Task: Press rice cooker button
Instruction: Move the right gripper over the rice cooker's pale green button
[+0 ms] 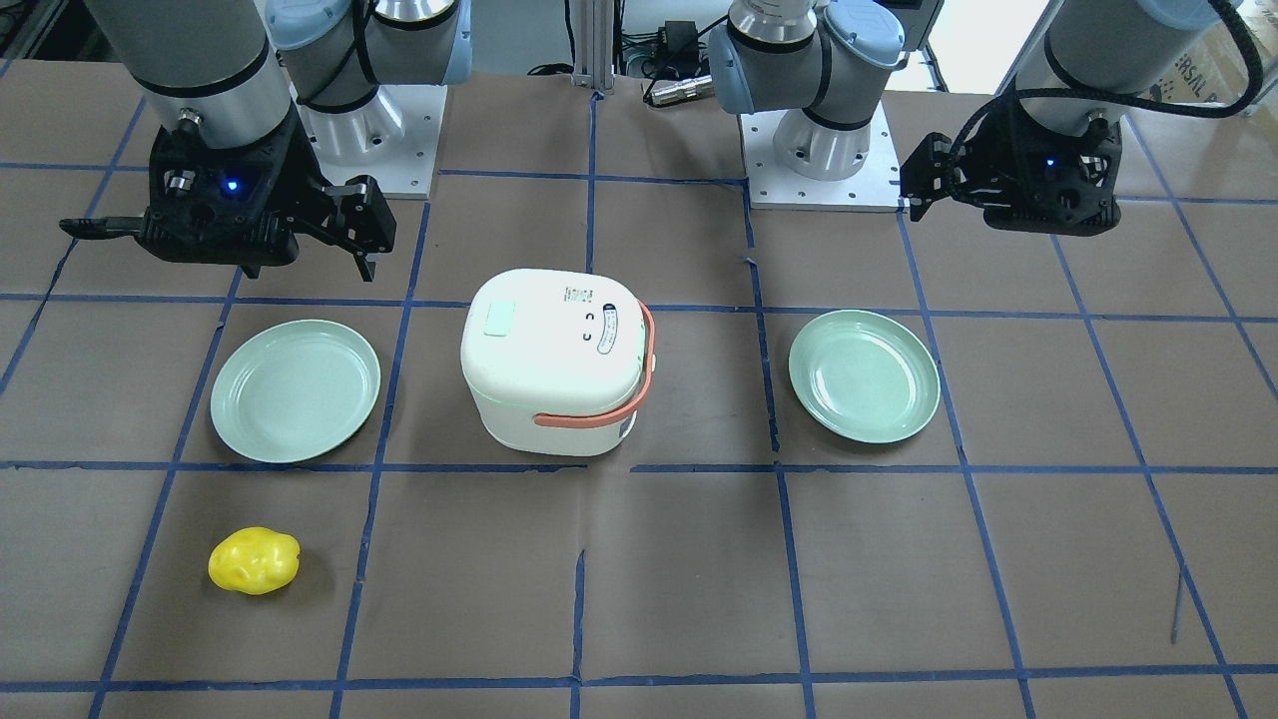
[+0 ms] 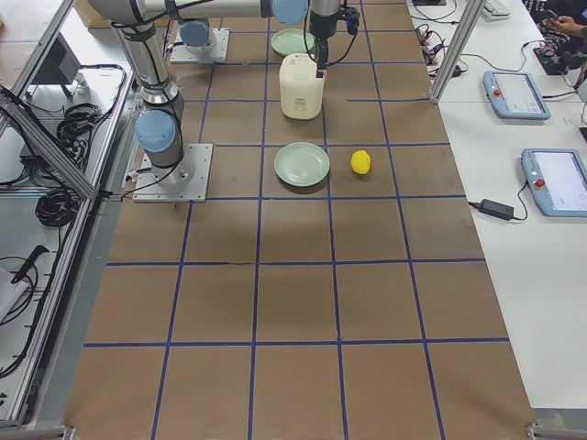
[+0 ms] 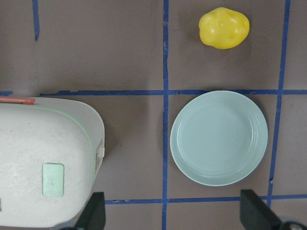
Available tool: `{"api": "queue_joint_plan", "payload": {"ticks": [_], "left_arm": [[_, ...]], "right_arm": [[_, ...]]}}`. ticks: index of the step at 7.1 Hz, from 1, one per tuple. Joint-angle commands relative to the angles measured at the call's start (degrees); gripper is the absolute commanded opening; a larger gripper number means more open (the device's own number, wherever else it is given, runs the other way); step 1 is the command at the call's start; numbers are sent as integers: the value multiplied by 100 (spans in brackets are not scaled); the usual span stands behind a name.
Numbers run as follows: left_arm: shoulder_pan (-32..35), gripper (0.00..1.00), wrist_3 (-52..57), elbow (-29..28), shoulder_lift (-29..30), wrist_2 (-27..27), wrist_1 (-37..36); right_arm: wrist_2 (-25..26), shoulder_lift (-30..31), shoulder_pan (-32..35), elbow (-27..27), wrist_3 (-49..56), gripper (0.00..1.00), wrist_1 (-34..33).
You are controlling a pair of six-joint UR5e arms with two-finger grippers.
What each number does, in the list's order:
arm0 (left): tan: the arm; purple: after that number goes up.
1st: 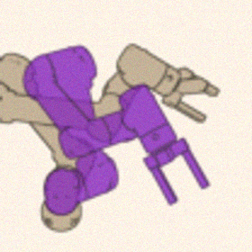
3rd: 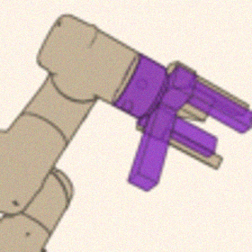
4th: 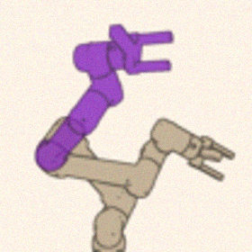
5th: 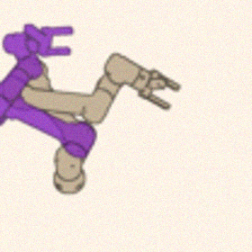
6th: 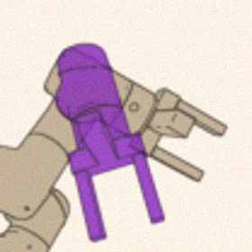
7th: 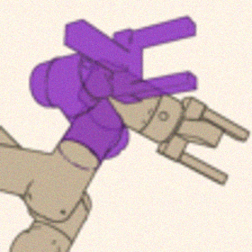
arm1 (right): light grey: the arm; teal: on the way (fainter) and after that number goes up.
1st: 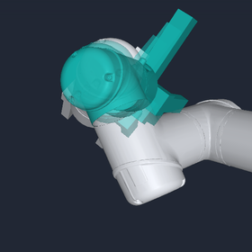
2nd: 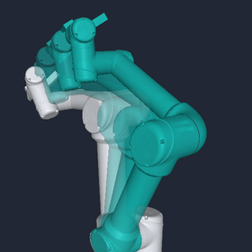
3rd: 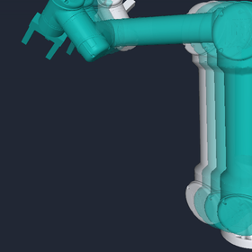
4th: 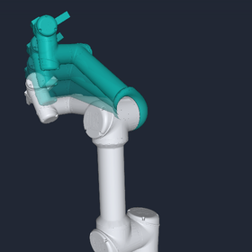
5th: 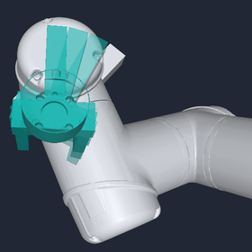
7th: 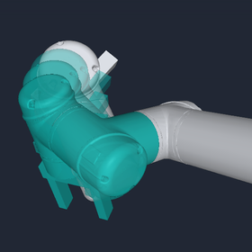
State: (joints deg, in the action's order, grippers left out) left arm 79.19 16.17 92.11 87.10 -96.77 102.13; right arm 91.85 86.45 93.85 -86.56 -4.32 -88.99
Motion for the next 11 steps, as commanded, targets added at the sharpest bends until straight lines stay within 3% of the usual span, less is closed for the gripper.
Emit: {"api": "queue_joint_plan", "payload": {"ticks": [1,4,6,7,10,11], "left_arm": [[0,100,0,0,0,0,0],[0,100,0,0,0,0,0],[0,100,0,0,0,0,0],[0,100,0,0,0,0,0],[0,100,0,0,0,0,0],[0,100,0,0,0,0,0]], "right_arm": [[-203,-5,491,-1,-892,100,-39],[-221,-14,844,-18,-1683,100,-75],[-212,-101,1038,-62,-1713,97,-371],[-220,-102,1047,-167,-1687,90,-460],[-212,-119,1039,-186,-1643,91,-583],[-203,-119,1039,-194,-1556,85,-697]]}}
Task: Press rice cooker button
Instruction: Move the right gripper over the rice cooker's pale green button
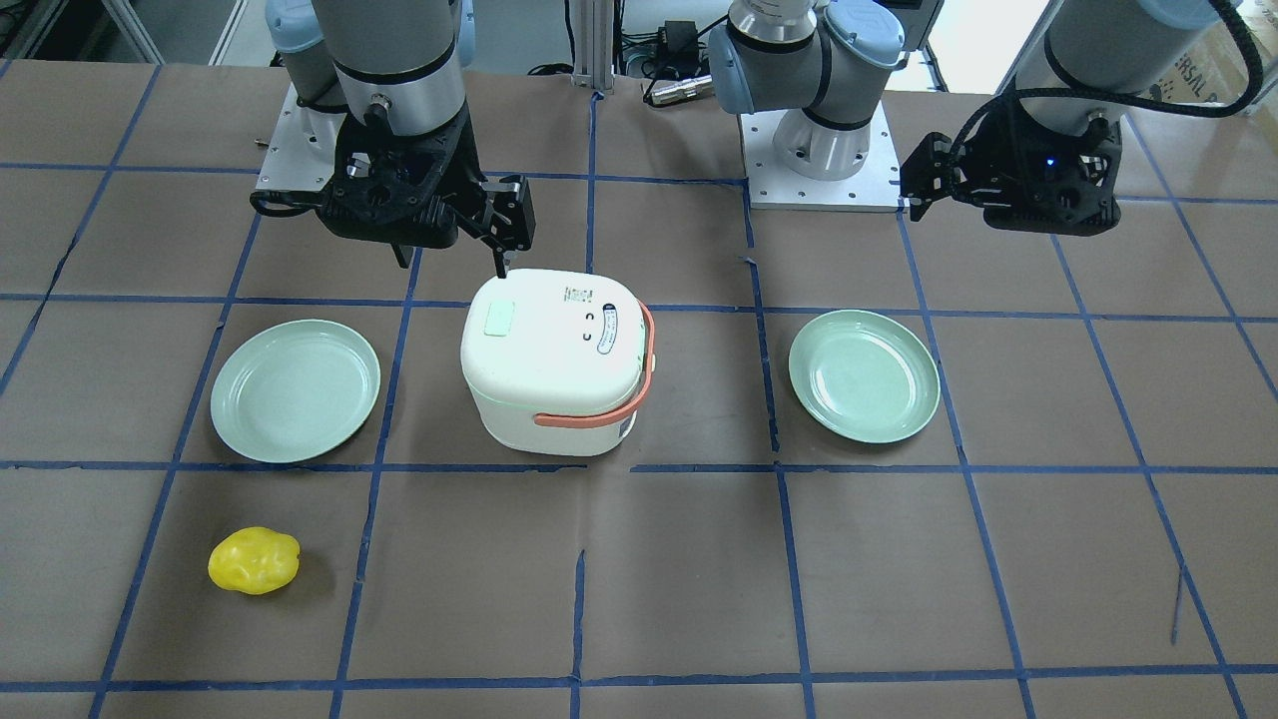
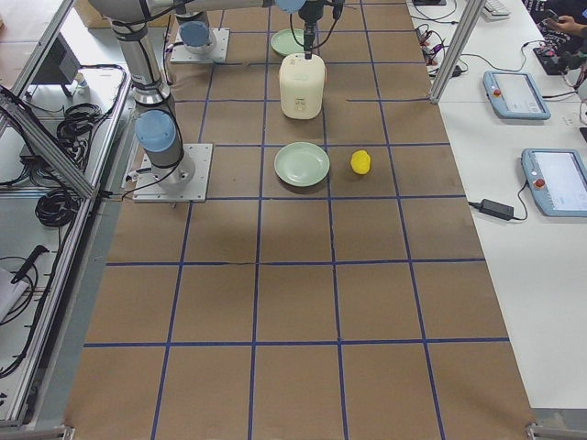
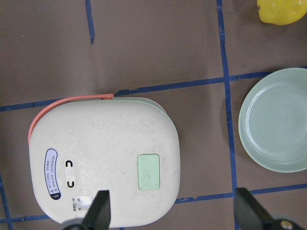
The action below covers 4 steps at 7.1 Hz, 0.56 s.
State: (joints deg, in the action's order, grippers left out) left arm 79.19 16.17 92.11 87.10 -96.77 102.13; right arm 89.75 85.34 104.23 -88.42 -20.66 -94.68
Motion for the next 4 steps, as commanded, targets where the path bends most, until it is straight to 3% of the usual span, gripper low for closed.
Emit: {"api": "queue_joint_plan", "payload": {"ticks": [1,3,4], "left_arm": [[0,100,0,0,0,0,0],[0,100,0,0,0,0,0],[0,100,0,0,0,0,0]], "right_arm": [[-10,0,0,-34,71,58,-130],[-72,-105,9,-69,105,17,-165],[-289,-193,9,-96,106,13,-165]]}}
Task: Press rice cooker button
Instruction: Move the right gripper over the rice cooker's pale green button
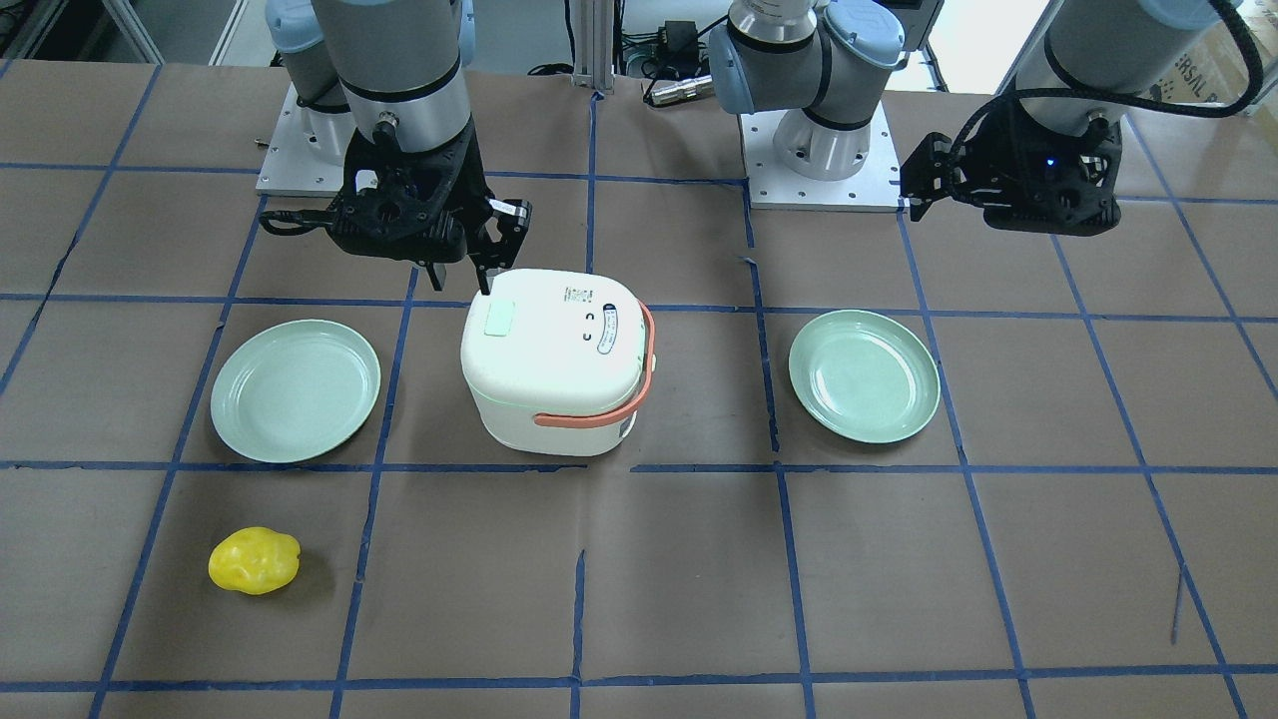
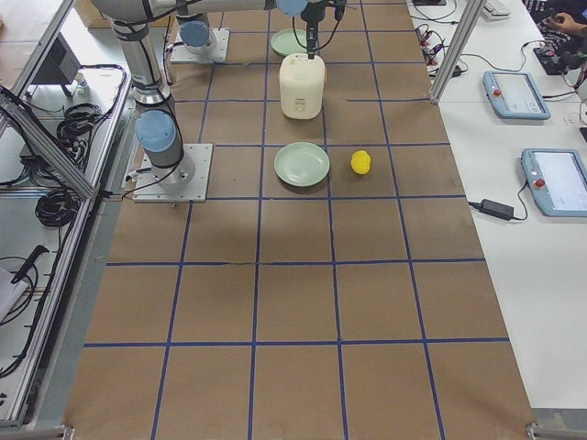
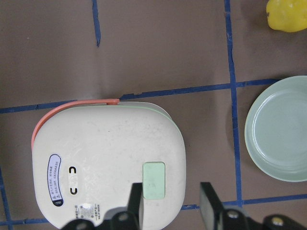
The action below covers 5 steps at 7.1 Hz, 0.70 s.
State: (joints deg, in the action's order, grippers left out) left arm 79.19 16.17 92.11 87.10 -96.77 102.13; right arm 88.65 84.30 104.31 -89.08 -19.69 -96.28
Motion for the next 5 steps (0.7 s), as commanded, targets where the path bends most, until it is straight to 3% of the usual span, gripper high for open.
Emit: {"api": "queue_joint_plan", "payload": {"ticks": [1,5], "left_arm": [[0,100,0,0,0,0,0],[0,100,0,0,0,0,0]], "right_arm": [[-303,-202,2,-92,9,12,-22],[-313,-265,-7,-267,325,14,-31]]}}
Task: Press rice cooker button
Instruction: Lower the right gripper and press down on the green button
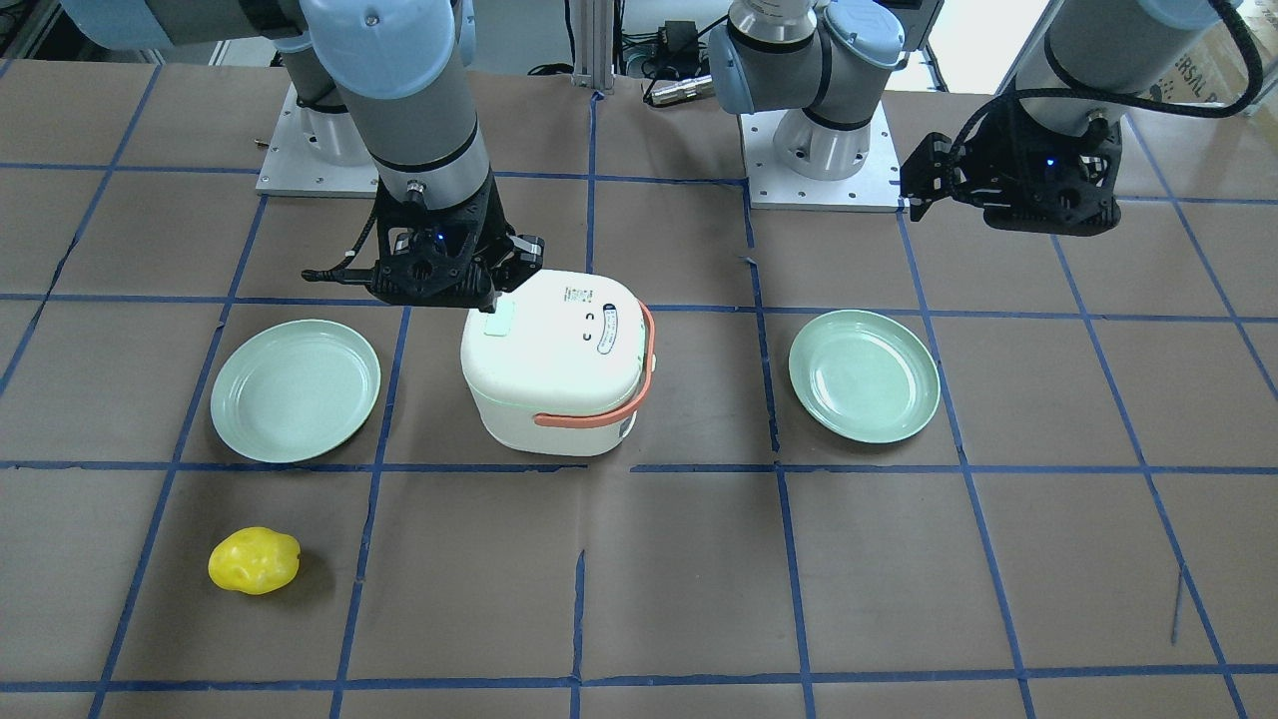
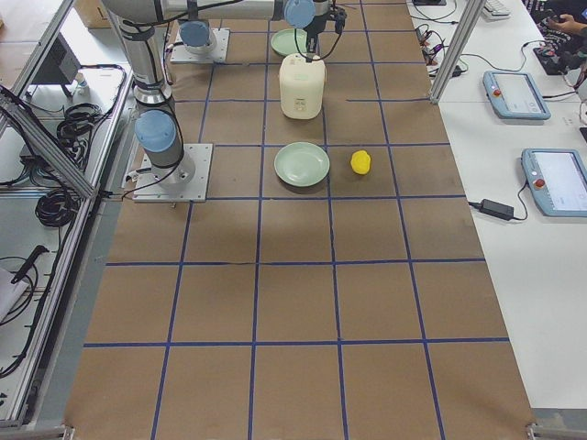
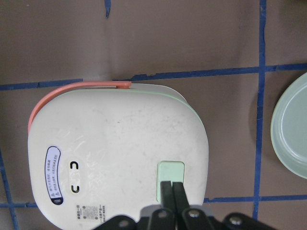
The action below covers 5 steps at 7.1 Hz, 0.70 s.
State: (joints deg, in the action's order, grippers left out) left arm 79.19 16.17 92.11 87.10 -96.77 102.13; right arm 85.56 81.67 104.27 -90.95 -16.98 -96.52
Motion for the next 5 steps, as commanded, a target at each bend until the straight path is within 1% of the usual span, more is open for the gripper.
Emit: {"api": "queue_joint_plan", "payload": {"ticks": [1,5], "left_arm": [[0,100,0,0,0,0,0],[0,100,0,0,0,0,0]], "right_arm": [[-13,-11,-4,-151,64,14,-51],[-13,-2,-4,-388,55,14,-253]]}}
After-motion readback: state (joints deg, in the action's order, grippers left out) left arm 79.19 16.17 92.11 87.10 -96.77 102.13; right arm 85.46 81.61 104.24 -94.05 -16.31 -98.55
